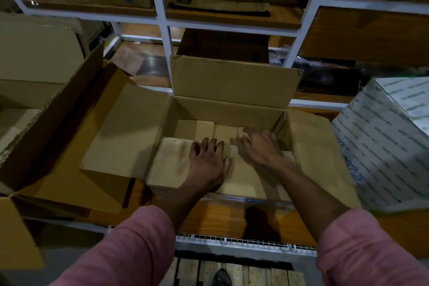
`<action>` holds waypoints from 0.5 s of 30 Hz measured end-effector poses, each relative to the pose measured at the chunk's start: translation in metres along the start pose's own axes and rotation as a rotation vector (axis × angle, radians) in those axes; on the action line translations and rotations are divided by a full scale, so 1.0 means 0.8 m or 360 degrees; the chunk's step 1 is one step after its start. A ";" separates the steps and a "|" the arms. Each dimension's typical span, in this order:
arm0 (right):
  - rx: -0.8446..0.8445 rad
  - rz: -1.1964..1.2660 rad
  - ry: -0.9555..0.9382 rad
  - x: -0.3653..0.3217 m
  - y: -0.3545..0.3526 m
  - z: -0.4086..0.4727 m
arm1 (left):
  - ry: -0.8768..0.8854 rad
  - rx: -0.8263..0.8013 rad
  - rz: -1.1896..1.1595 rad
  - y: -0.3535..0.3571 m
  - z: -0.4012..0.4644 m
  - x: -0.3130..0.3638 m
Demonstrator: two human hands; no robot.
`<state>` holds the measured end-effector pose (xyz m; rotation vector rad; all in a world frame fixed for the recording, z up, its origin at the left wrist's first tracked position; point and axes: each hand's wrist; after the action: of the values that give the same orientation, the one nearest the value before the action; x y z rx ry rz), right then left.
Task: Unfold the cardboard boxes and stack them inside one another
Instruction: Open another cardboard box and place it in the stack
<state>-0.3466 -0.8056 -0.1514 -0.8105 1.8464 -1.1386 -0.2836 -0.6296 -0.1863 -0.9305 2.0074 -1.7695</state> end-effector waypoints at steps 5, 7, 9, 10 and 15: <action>-0.0057 -0.0057 -0.0030 0.005 0.047 -0.027 | -0.0011 0.0031 0.0036 0.009 -0.008 -0.004; -0.0047 -0.0062 -0.0026 0.004 0.056 -0.037 | -0.0020 0.0035 0.0061 0.013 -0.018 -0.003; -0.0033 -0.0063 -0.0019 0.002 0.061 -0.048 | -0.0027 0.0022 0.0075 0.014 -0.030 0.000; -0.0018 -0.0063 -0.0012 0.001 0.063 -0.053 | -0.0033 0.0007 0.0077 0.013 -0.036 0.002; 0.0056 -0.0102 0.0001 -0.002 0.073 -0.084 | -0.0081 -0.0039 0.0013 0.016 -0.064 0.011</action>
<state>-0.4112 -0.7546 -0.1863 -0.8547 1.8072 -1.2088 -0.3247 -0.5958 -0.1874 -0.9636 2.0026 -1.7038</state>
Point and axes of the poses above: each hand's wrist, its own z-axis towards the middle knuckle, its own y-axis out of the palm, x = y × z, and after that the axes turned 11 degrees about -x, right-handed
